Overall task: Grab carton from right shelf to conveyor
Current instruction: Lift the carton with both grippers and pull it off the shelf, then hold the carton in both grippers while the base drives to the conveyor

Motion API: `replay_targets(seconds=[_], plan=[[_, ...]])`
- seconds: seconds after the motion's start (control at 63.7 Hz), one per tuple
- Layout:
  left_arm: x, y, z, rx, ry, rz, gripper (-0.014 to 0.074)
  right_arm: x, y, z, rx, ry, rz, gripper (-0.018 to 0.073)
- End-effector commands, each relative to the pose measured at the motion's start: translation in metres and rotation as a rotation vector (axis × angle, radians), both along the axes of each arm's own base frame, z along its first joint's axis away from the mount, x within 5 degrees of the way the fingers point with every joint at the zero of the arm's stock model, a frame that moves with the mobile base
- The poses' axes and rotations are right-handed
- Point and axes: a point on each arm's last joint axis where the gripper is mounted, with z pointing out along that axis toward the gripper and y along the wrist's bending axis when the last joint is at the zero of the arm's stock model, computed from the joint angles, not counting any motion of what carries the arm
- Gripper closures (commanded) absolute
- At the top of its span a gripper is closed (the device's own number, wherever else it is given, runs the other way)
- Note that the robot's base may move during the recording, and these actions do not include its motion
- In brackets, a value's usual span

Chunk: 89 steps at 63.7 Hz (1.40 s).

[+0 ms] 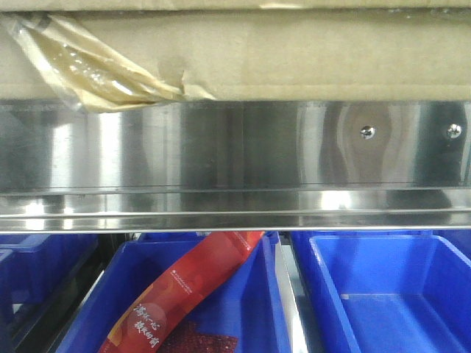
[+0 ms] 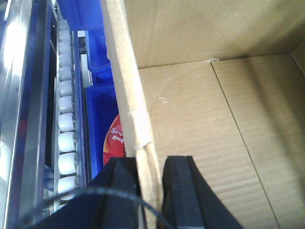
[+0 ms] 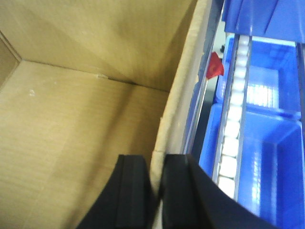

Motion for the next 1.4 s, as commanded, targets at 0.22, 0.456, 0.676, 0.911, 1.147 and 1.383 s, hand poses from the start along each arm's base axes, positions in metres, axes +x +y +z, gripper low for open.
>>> replay_targets(seconds=[0.22,0.456,0.676,0.911,1.147,1.383], plan=[[-0.0002,-0.0032,0.0073,-0.024,-0.058,-0.022,0.0614,0.0003,0.0003,0.0067,0.029,-0.066,0.014,0.0627],[0.0000,-0.0033,0.0076,-0.026,-0.062,-0.023,0.0614,0.0003,0.0003,0.0067,0.029,-0.066,0.014,0.0627],[0.0000,-0.0033,0.0076,-0.026,-0.062,-0.023,0.0614,0.0003,0.0003,0.0067,0.029,-0.066,0.014,0.0627],[0.0000,-0.0033,0.0076,-0.026,-0.062,-0.023,0.0614,0.0003,0.0003,0.0067,0.029,-0.066,0.014,0.0627],[0.0000,-0.0033,0.0076,-0.026,-0.062,-0.023,0.0614,0.0003,0.0003,0.0067,0.029,-0.066,0.014,0.0627],[0.0000,-0.0033,0.0076,-0.026,-0.062,-0.023,0.0614,0.0003,0.0003,0.0067,0.029,-0.066,0.014,0.0627]])
